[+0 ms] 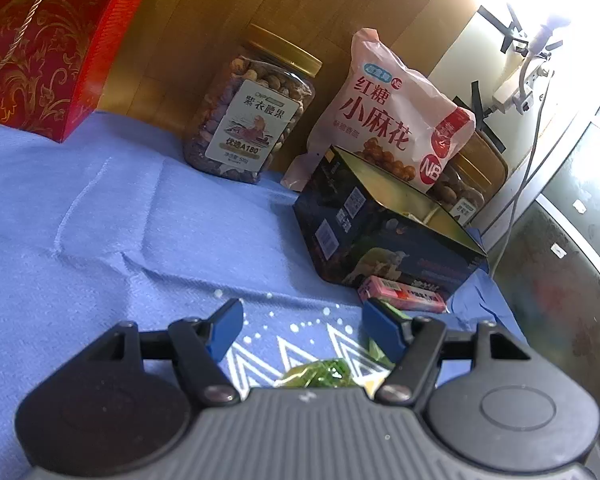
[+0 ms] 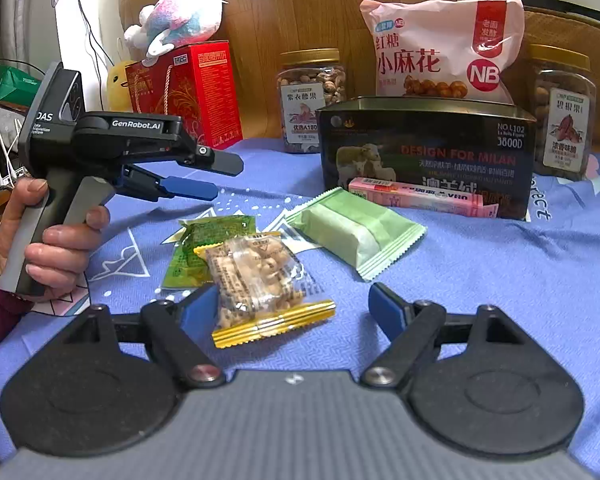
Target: Organize snacks
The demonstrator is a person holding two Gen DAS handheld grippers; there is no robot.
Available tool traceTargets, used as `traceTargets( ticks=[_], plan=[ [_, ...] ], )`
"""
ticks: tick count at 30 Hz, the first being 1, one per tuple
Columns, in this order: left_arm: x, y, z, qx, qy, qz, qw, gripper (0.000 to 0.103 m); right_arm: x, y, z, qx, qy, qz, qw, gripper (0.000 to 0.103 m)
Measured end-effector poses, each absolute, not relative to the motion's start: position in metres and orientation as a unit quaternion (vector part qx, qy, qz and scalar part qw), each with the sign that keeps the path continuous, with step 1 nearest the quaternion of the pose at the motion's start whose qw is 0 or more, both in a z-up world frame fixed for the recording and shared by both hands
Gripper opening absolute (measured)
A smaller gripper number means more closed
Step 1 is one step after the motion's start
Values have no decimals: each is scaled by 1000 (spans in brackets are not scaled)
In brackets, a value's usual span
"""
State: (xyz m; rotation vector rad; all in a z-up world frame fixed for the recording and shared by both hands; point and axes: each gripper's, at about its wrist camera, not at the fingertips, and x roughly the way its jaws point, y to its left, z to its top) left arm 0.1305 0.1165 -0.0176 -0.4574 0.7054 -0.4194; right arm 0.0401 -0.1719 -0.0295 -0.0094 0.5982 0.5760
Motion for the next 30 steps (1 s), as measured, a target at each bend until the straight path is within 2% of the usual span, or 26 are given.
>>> traceTargets(
  ticks=[30],
  plan=[
    [128,112,-19,-216,340,-207,891,68,40,-172,-29,-4,290,280,915,84]
  ],
)
